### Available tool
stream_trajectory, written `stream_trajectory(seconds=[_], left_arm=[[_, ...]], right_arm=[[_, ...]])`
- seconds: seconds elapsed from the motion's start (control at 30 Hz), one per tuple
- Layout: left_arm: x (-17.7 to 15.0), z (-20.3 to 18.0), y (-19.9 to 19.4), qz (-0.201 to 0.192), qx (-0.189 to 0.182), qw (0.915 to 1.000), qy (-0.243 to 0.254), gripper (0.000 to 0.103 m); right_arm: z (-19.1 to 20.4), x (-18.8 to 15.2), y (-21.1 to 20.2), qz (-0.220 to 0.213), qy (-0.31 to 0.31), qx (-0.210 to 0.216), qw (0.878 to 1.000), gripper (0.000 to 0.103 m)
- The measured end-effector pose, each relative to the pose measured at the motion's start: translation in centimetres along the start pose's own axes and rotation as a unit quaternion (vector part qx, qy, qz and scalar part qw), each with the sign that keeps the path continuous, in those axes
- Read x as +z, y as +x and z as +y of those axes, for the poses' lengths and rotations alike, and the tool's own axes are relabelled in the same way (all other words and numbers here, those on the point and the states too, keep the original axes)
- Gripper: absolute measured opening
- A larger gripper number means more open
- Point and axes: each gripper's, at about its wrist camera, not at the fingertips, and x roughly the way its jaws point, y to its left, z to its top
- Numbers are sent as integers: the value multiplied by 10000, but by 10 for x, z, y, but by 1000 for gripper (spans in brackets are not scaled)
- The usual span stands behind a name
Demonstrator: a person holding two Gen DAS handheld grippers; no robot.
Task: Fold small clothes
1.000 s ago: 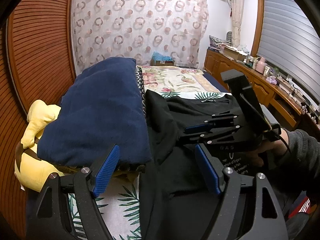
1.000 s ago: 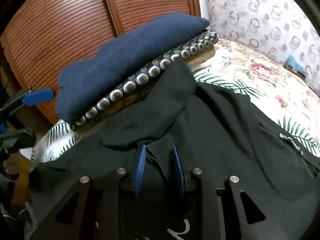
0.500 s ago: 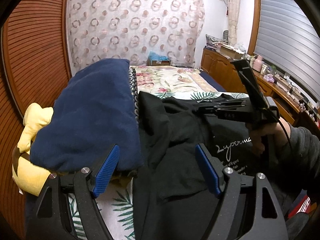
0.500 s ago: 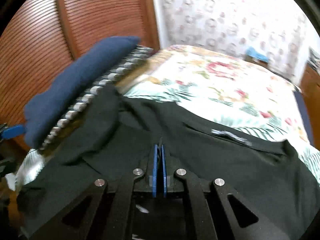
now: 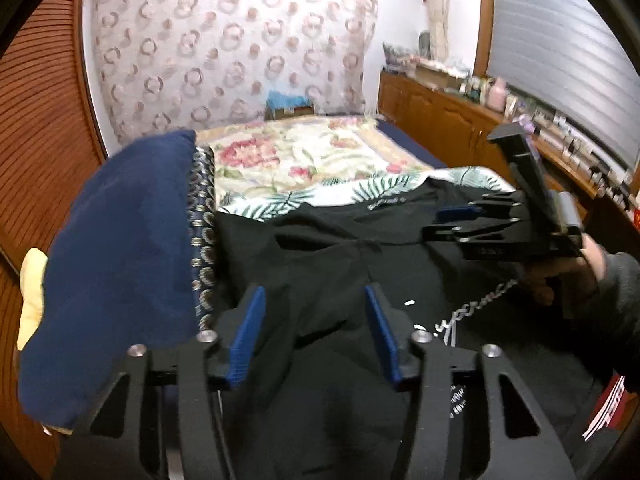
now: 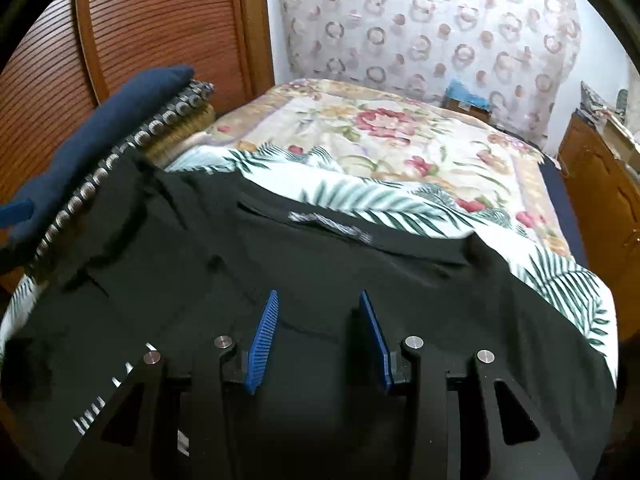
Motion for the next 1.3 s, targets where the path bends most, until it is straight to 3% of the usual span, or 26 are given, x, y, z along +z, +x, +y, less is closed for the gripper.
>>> stream_trajectory(seconds=[0.17, 0.27, 0.4, 0.53, 0.6, 0.73, 0.9, 1.07, 1.3], left_arm=[[8, 0, 34, 401, 261, 9988, 58, 49], [8, 3, 47, 614, 488, 9969, 75, 49], [5, 0, 58, 837, 708, 9938, 156, 49], [5, -5, 66, 948, 809, 9919, 241, 49], [7, -5, 71, 1023, 902, 9902, 301, 42], [9, 0, 75, 1147, 1105, 9863, 438, 8], [18, 8, 48, 791, 1215, 9883, 466, 4], [35, 39, 6, 170, 1255, 9920, 5, 4], [33, 65, 0, 90, 1236, 9914, -430, 4]], right_arm=[[-2, -4, 4, 12, -61, 99, 9999, 45], [1, -5, 3, 22, -141, 131, 9998, 54], [5, -10, 0, 25, -344, -64, 9994, 55], [0, -12, -1, 8, -282, 31, 9996, 56], [-1, -12, -1, -3, -257, 69, 9996, 57], [1, -13, -1, -6, -303, 15, 9995, 57], [1, -12, 0, -12, -304, 22, 9995, 57], [1, -12, 0, -15, -314, 13, 9995, 58], [1, -13, 1, -16, -312, 10, 9995, 59]])
